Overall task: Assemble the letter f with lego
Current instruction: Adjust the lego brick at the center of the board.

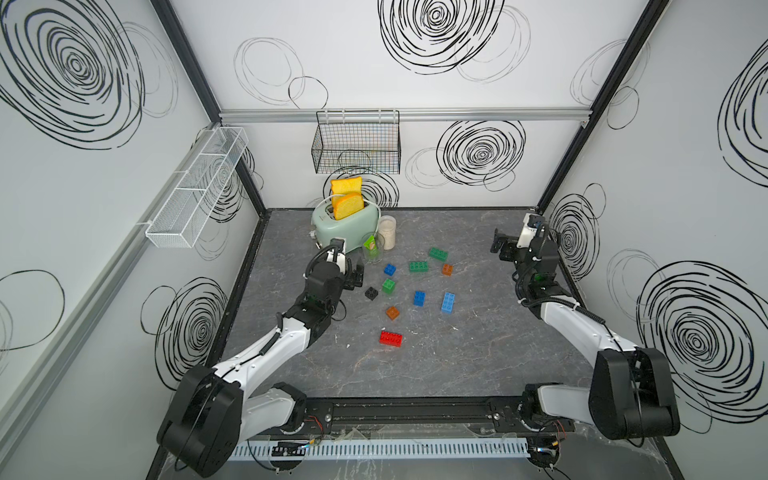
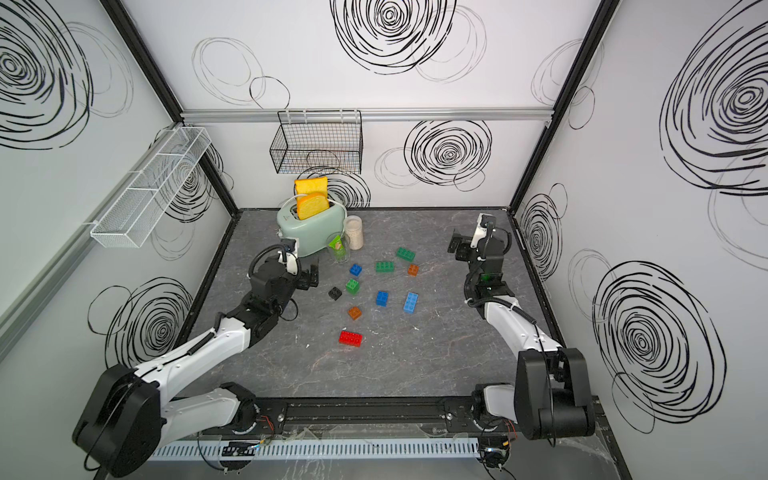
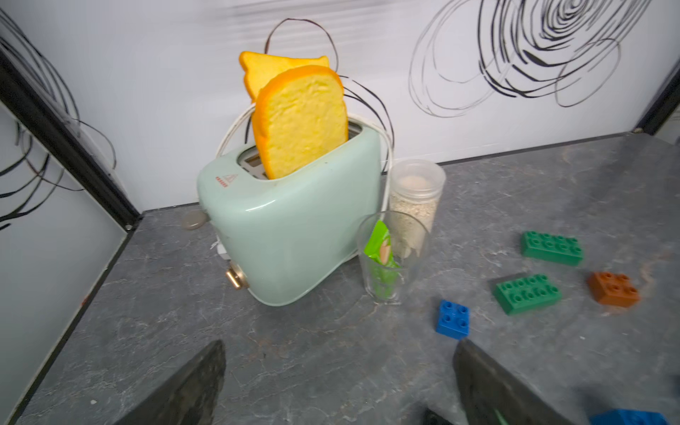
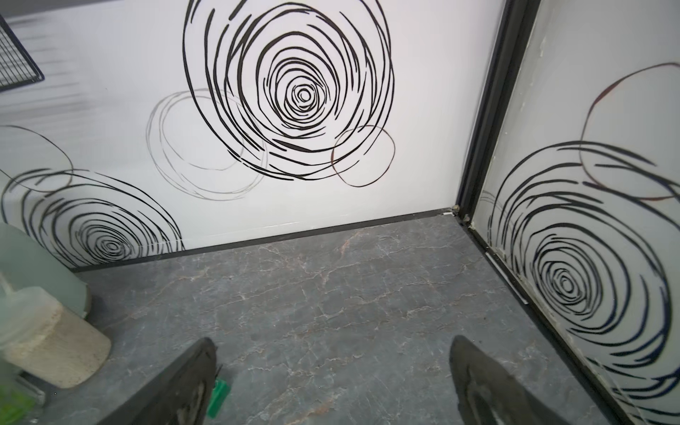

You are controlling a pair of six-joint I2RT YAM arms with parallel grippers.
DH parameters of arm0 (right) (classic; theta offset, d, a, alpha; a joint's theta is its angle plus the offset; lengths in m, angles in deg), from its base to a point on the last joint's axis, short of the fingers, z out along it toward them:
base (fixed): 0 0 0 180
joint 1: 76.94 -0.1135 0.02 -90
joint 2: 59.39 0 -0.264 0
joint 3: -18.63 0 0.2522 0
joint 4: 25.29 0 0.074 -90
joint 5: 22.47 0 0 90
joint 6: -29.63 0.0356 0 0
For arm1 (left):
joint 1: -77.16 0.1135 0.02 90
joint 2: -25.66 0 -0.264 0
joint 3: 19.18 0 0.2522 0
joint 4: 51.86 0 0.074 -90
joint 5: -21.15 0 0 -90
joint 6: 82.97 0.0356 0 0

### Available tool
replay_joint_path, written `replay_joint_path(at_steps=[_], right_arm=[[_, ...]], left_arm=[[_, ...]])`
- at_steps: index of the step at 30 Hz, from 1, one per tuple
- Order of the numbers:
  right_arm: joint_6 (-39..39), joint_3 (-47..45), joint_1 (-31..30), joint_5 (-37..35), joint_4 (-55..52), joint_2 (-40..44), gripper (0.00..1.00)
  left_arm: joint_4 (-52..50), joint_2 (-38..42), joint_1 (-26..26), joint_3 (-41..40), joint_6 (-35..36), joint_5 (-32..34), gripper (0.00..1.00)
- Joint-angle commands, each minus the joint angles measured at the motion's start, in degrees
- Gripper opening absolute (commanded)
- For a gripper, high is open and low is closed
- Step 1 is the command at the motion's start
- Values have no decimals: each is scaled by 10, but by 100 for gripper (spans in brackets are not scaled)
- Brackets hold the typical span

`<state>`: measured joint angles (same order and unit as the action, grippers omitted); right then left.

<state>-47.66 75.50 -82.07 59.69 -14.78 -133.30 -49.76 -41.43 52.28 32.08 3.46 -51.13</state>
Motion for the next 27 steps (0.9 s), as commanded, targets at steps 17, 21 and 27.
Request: replay_joint_path(at_steps=[17, 21, 27], right_arm=[[143, 122, -81, 202, -338, -138, 99], [152, 89, -104, 236, -331, -149, 99], [131, 77, -109, 265, -334, -178, 99]], left_arm=[[-313, -105, -113, 194, -278, -369, 99], [-245, -173, -116, 227, -372, -470, 98], [-118, -244, -114, 214, -600, -521, 98]])
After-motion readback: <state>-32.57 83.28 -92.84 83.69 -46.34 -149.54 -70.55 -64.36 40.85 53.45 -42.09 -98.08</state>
